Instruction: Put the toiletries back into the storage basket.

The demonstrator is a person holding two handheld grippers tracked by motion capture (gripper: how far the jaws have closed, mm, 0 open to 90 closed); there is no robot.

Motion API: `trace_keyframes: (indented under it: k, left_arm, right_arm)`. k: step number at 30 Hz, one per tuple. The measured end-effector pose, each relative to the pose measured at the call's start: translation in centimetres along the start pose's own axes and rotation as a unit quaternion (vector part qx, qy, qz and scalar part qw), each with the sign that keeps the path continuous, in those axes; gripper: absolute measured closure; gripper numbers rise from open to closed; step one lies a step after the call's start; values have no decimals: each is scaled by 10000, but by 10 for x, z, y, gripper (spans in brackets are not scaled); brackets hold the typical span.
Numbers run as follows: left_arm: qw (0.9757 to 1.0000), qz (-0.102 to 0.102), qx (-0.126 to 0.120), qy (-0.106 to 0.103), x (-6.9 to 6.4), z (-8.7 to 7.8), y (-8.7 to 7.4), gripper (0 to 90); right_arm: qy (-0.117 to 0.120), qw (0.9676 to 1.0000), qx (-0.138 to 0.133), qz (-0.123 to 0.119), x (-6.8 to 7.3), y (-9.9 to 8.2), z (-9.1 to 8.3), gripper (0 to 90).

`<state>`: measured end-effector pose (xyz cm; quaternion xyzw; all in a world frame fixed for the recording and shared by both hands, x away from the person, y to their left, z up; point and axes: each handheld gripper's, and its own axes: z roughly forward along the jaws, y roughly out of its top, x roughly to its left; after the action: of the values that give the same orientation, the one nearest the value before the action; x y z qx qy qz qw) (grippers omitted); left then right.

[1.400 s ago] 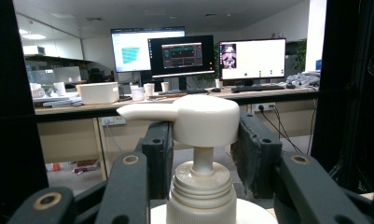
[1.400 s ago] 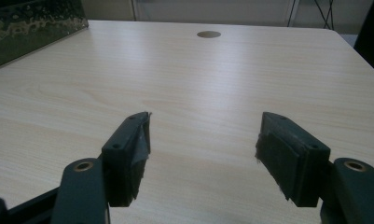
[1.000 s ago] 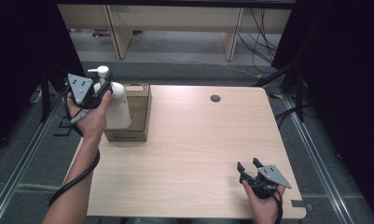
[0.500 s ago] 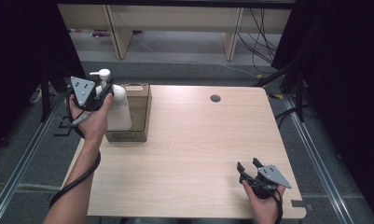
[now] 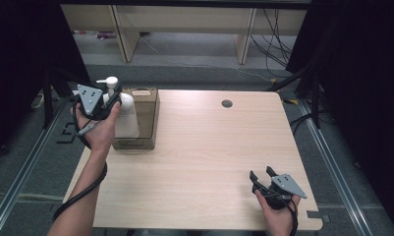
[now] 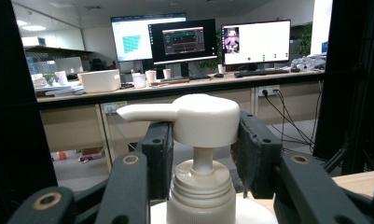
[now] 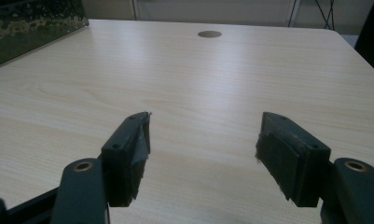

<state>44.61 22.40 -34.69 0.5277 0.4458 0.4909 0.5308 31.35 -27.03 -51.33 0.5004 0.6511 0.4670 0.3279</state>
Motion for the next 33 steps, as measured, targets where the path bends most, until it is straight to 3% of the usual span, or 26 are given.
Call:
trace_keyframes:
  k: [33]
  left_arm:
    - [9999, -80, 144, -5, -2, -8, -20, 594]
  right_arm:
    - [86, 9999, -36, 41, 1, 0, 2, 347]
